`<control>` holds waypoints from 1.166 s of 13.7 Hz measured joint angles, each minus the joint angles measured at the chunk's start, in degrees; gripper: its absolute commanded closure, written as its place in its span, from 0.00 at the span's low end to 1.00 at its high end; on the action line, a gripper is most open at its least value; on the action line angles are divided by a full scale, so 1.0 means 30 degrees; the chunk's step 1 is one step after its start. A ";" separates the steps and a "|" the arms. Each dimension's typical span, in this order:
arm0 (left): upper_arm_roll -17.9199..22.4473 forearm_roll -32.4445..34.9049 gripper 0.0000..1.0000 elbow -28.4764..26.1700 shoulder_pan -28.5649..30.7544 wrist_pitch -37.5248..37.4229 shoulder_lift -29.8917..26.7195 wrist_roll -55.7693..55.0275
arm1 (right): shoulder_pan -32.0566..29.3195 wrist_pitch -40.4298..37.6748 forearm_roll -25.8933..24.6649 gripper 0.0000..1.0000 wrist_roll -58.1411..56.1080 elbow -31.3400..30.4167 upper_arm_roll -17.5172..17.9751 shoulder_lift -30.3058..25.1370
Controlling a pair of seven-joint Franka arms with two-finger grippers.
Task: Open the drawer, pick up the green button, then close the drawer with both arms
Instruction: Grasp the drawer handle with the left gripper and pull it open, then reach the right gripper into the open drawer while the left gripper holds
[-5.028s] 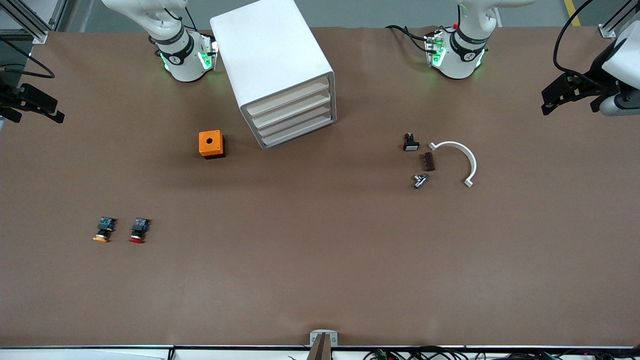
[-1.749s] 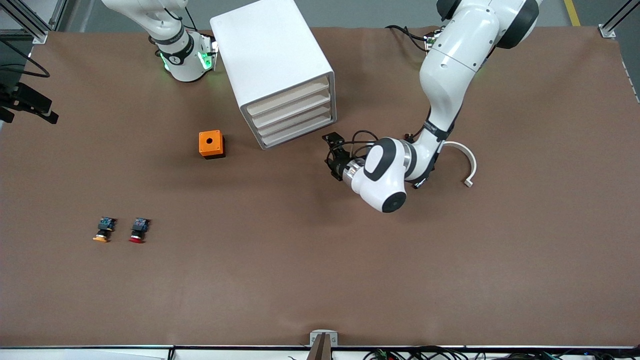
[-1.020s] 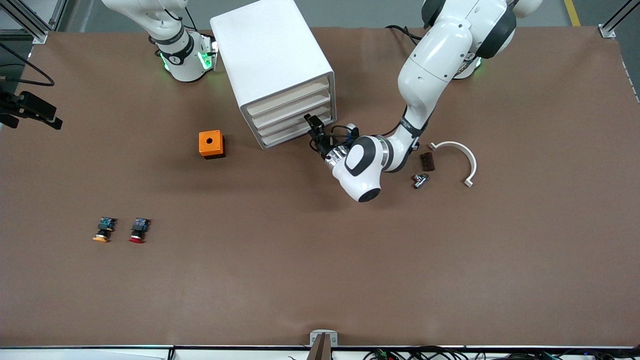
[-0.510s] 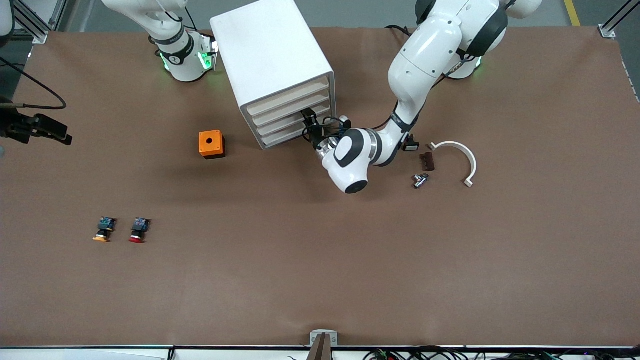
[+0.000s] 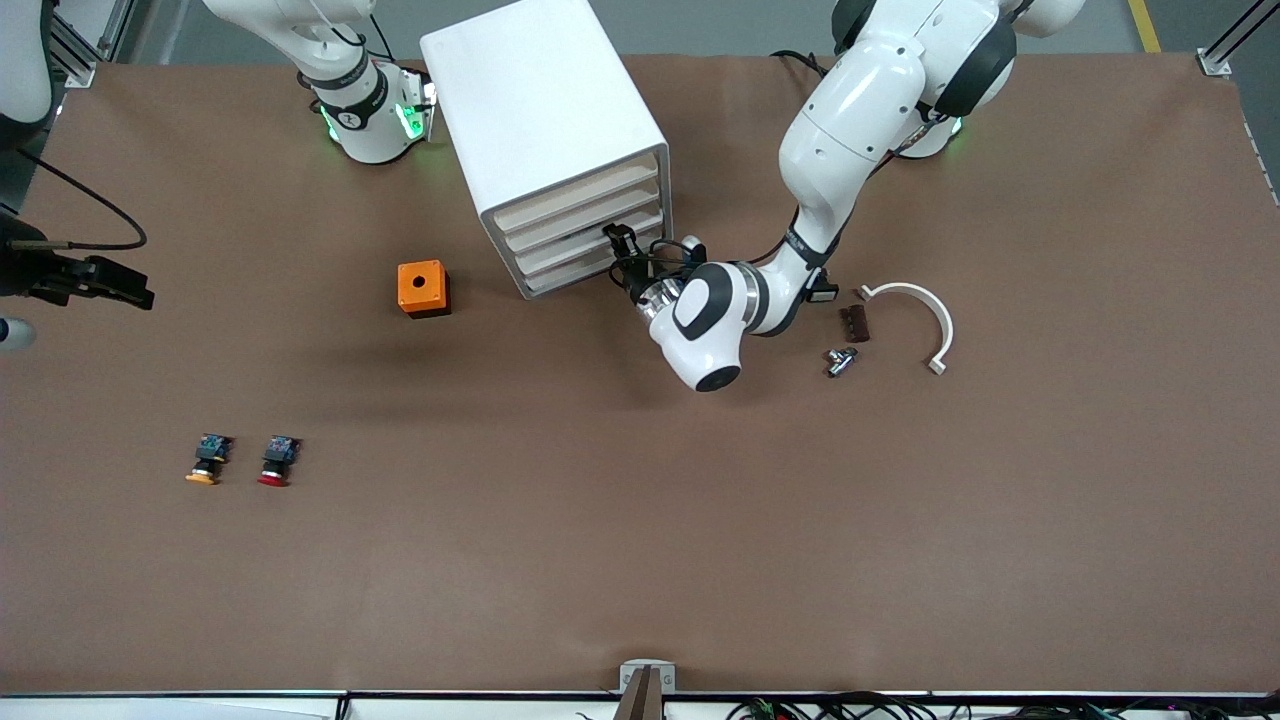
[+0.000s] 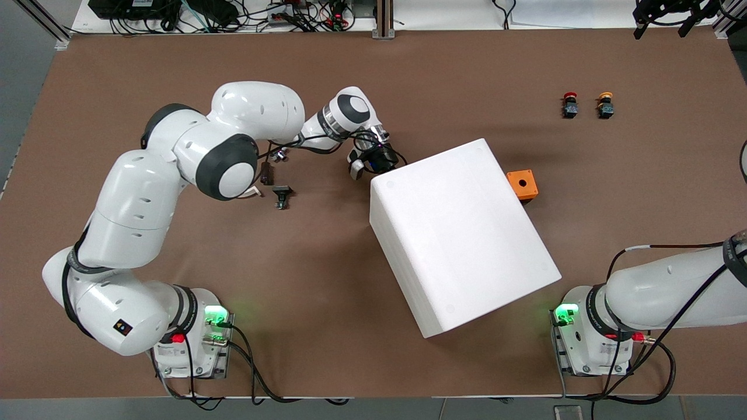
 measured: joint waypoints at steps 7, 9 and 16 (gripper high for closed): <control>0.1324 0.0025 0.99 0.1159 0.1949 -0.0322 -0.0002 0.1273 | 0.0853 -0.0045 -0.0060 0.00 0.4006 0.0138 0.0145 0.1064; 0.1630 0.0023 0.91 0.1426 0.2456 -0.0352 -0.0003 0.1843 | 0.2127 -0.0256 0.0039 0.00 0.7002 0.0168 0.0254 0.1063; 0.2284 0.0023 0.02 0.1760 0.2435 0.0067 0.0003 0.2647 | 0.7764 0.1058 0.1714 0.00 1.8654 -0.0719 0.0440 0.1157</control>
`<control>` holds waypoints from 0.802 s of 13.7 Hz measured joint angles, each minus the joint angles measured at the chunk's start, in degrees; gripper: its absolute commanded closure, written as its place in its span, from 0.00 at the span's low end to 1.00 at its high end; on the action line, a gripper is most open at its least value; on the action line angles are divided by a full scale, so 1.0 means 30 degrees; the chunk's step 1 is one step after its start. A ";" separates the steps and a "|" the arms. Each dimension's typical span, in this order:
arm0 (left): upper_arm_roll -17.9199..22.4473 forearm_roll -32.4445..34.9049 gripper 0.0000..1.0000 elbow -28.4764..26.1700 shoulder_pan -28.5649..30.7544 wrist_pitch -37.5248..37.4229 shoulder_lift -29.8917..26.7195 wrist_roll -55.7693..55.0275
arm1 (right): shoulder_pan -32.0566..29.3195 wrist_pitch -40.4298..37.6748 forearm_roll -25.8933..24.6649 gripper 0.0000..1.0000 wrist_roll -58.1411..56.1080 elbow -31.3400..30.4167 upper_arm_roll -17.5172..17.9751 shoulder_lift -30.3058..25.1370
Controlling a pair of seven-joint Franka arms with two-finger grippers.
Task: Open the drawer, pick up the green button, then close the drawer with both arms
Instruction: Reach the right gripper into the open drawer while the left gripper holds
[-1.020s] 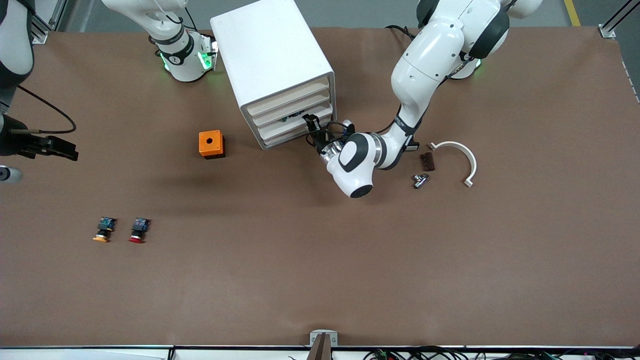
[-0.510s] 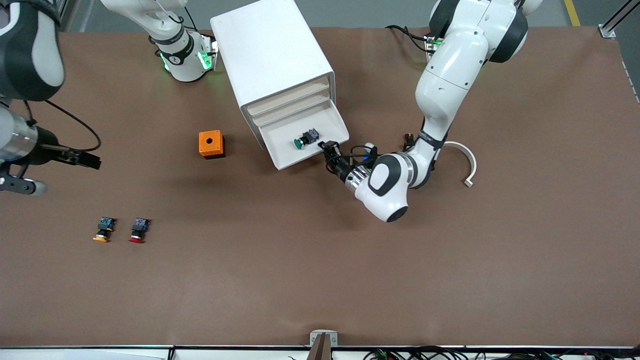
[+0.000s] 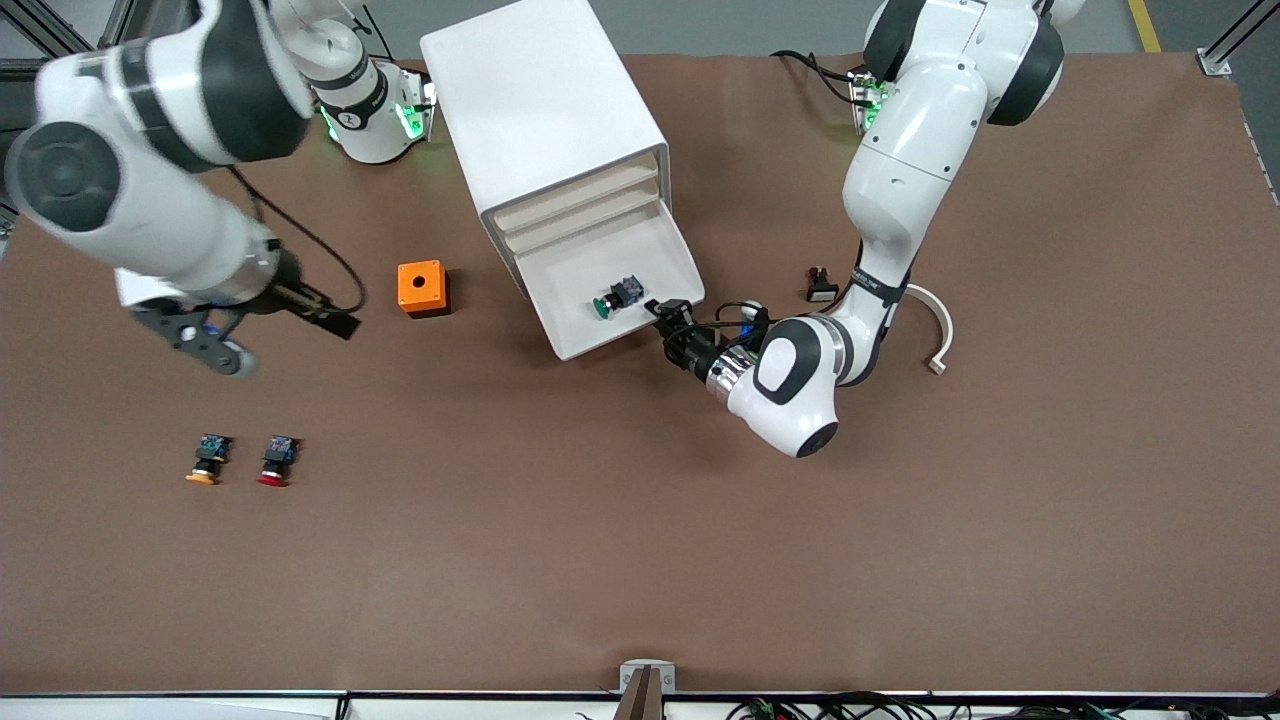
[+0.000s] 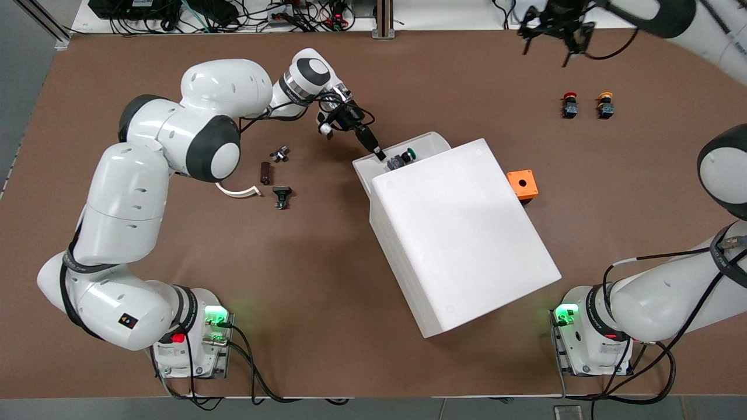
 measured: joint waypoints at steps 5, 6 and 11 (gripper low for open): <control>0.1428 0.0010 0.01 0.0648 0.0004 0.0003 -0.0014 0.0045 | 0.3784 0.3913 0.0023 0.00 0.6068 -0.1504 0.0035 0.0896; 0.1872 0.0046 0.01 0.0870 0.0015 0.0002 -0.0020 0.0069 | 0.4373 0.4461 0.0024 0.00 0.7123 -0.1570 0.0034 0.1209; 0.4201 0.0311 0.01 0.1586 0.0066 -0.0024 -0.0338 0.1359 | 0.7249 0.6958 0.0026 0.00 1.1589 -0.1730 0.0037 0.3247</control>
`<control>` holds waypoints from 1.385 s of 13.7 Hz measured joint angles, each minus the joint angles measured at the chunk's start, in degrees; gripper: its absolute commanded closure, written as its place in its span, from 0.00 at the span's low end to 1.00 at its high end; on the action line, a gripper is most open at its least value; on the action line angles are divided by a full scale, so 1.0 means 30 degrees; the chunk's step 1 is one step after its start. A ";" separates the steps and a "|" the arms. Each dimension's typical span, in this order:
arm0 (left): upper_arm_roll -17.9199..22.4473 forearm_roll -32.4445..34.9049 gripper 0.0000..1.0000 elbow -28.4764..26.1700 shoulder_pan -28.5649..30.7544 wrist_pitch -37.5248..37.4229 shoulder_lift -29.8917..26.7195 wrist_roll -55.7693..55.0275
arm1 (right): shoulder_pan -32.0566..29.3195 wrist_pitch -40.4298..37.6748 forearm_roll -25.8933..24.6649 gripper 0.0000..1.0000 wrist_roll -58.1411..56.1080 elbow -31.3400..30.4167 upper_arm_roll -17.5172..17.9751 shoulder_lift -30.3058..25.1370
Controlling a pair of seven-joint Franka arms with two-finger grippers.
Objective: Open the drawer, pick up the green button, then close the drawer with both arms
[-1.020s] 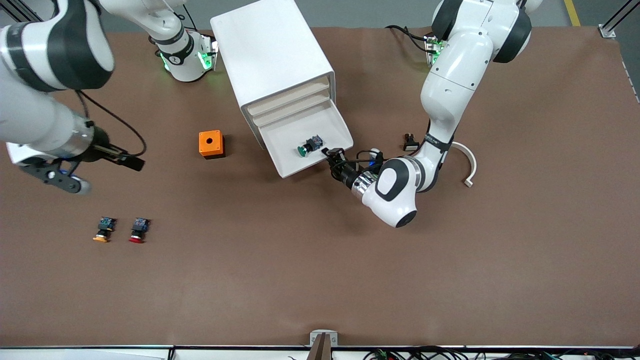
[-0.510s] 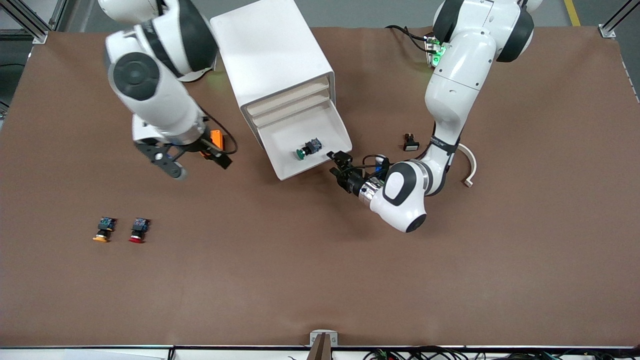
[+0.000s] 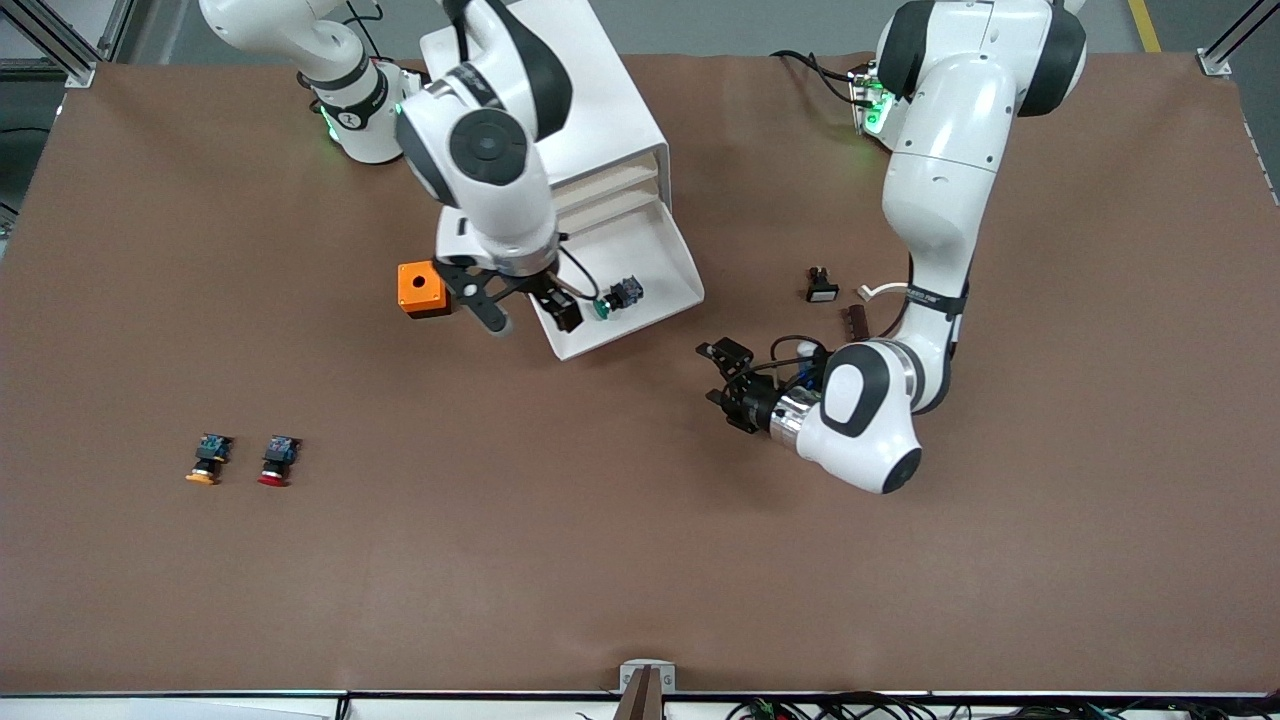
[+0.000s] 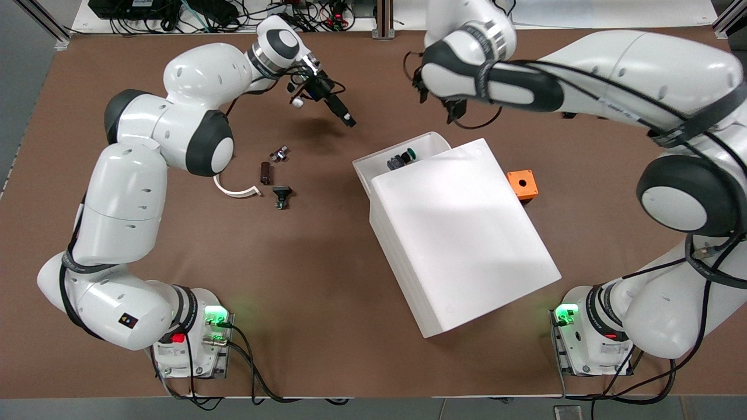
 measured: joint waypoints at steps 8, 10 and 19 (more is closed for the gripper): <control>0.2206 0.3156 0.01 0.0066 0.0165 -0.1003 -0.1407 0.1223 | 0.1556 0.2217 -0.0001 0.00 0.2247 0.0012 -0.0027 0.2426; 0.2288 0.3872 0.01 0.0069 0.0374 -0.1005 -0.1696 0.1224 | 0.1763 0.2431 -0.0001 0.00 0.2519 0.0011 -0.0026 0.2759; 0.2620 0.7064 0.01 0.0115 0.0693 -0.1154 -0.3524 0.3951 | 0.2688 0.2644 0.0000 0.03 0.4218 0.0014 -0.0026 0.3345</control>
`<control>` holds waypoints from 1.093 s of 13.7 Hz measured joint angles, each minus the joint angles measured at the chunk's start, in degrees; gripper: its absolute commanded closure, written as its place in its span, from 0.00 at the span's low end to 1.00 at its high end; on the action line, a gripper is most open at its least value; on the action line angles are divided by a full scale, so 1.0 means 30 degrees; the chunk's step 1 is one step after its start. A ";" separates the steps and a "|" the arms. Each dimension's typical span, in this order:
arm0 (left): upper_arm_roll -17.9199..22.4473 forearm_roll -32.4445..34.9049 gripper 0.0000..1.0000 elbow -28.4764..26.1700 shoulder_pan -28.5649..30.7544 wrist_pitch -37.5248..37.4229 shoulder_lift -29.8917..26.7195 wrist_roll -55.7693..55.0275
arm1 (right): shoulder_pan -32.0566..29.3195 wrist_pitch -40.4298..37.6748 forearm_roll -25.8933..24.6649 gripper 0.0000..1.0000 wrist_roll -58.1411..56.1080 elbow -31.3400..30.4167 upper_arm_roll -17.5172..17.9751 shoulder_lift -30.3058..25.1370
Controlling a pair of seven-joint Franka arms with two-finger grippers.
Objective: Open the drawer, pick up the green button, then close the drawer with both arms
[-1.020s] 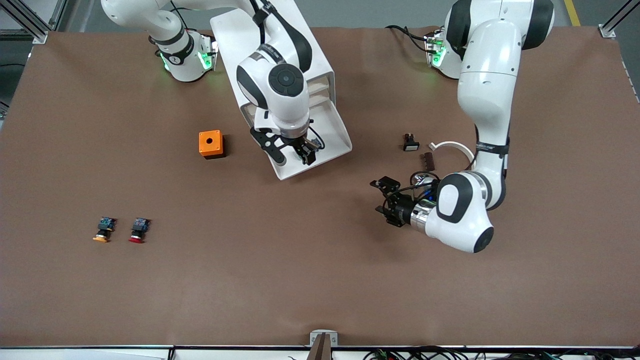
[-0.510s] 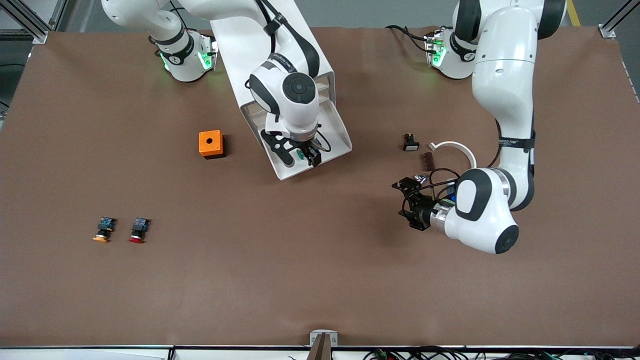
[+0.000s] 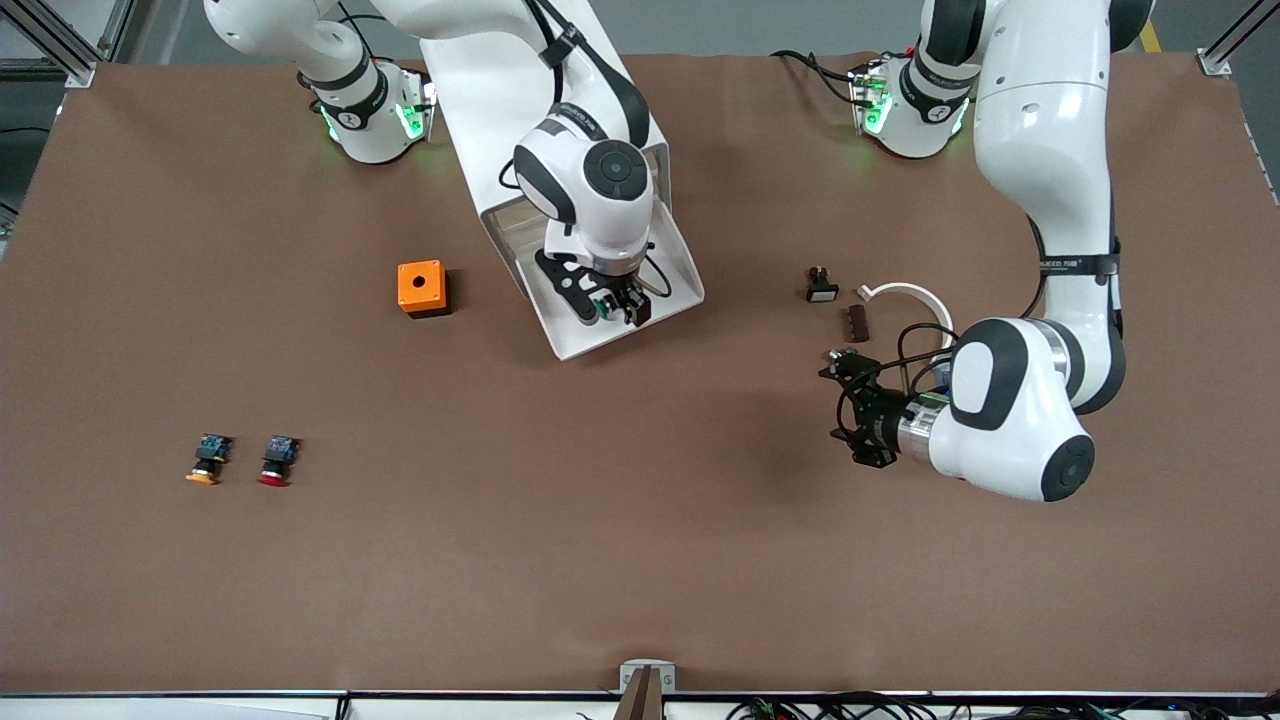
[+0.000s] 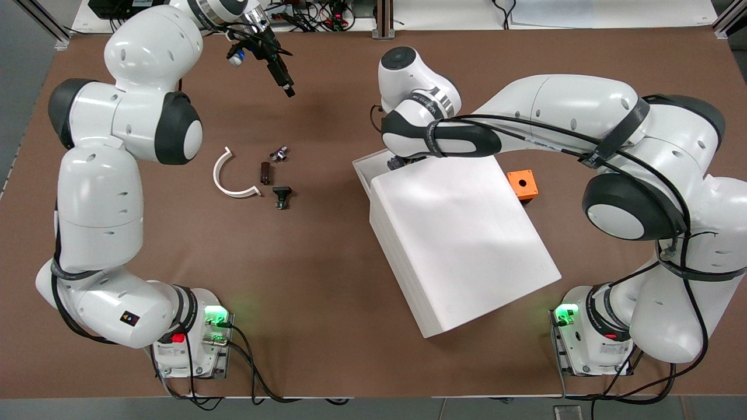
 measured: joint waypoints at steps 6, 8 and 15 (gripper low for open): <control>-0.0009 0.0573 0.01 -0.0084 -0.0860 0.0018 -0.0124 0.3990 | 0.0467 0.0650 0.0000 0.40 0.0616 0.0003 -0.0007 0.0780; -0.0020 0.0588 0.02 -0.0090 -0.1183 0.0296 -0.0123 0.5878 | 0.0468 0.0651 0.0002 0.77 0.0616 0.0046 -0.0012 0.0778; -0.0268 0.2255 0.01 -0.0353 -0.3609 0.3396 -0.0066 1.6026 | 0.0393 0.0069 0.0259 1.00 0.0301 0.0933 -0.0145 0.0779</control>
